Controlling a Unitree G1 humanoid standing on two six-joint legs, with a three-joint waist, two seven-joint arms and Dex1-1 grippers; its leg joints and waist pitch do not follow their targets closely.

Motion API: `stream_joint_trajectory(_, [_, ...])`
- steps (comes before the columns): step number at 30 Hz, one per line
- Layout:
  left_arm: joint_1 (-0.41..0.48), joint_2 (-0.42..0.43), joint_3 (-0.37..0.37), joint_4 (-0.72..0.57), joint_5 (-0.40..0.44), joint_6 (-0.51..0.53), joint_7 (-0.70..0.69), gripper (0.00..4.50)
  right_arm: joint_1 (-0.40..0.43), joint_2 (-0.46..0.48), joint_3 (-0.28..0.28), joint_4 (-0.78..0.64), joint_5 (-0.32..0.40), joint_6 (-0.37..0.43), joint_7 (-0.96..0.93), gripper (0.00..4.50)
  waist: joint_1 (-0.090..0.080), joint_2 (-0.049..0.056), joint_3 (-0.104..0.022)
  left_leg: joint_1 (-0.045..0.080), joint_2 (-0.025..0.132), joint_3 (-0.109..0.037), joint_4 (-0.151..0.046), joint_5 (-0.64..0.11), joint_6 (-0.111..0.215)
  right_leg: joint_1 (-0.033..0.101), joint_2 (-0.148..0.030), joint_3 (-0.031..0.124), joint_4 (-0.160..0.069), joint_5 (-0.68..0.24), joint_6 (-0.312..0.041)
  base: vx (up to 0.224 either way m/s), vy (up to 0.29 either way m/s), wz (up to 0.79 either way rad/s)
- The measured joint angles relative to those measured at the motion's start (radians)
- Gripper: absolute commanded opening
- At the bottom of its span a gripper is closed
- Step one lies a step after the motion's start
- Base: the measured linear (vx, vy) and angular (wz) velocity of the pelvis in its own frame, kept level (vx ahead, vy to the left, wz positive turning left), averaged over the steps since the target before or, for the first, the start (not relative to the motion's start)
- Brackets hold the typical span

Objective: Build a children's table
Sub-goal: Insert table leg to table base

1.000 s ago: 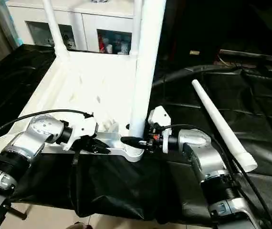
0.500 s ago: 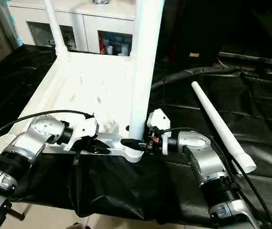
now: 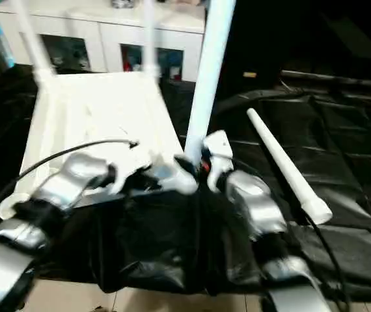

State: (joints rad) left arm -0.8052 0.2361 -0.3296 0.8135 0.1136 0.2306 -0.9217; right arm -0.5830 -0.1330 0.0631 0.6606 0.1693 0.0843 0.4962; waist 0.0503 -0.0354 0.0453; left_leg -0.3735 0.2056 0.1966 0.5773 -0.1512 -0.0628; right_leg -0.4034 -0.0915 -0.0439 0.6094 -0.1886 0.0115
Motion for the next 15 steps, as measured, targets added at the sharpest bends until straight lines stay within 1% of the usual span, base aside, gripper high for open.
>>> stream_joint_trajectory(2, [-0.031, -0.042, 0.005, 0.030, 0.007, 0.046, 0.074, 0.00, -0.045, 0.034, -0.029, 0.066, -0.008, -0.009, -0.092, 1.91, 0.000, 0.000, 0.000, 0.000, 0.000, 0.000, 0.000, 0.000, 0.000, 0.000, 0.000, 0.000, 0.000, 0.001, -0.002, 0.000, 0.000, 0.00])
stream_joint_trajectory(5, [-0.052, -0.080, 0.009, 0.048, 0.017, 0.076, 0.141, 0.00, -0.090, 0.054, -0.046, 0.127, -0.020, -0.019, -0.180, 1.91, -0.001, 0.000, 0.000, 0.000, 0.000, 0.000, -0.002, -0.001, -0.001, 0.000, 0.000, -0.001, 0.000, 0.005, -0.008, 0.000, 0.000, 0.00])
stream_joint_trajectory(10, [-0.056, -0.090, 0.012, 0.049, 0.021, 0.084, 0.174, 0.00, -0.115, 0.075, -0.056, 0.162, -0.033, -0.044, -0.229, 1.91, 0.002, 0.000, 0.000, 0.001, 0.001, 0.000, -0.008, -0.002, -0.002, -0.001, 0.001, -0.003, 0.000, 0.004, -0.007, 0.000, 0.000, 0.00])
stream_joint_trajectory(15, [-0.060, -0.092, 0.012, 0.059, 0.021, 0.090, 0.190, 0.00, -0.134, 0.085, -0.065, 0.198, -0.046, -0.057, -0.238, 1.91, -0.002, 0.000, 0.000, 0.003, 0.001, 0.000, -0.007, -0.002, -0.002, 0.000, 0.001, -0.002, 0.000, 0.004, -0.007, 0.000, 0.000, 0.00])
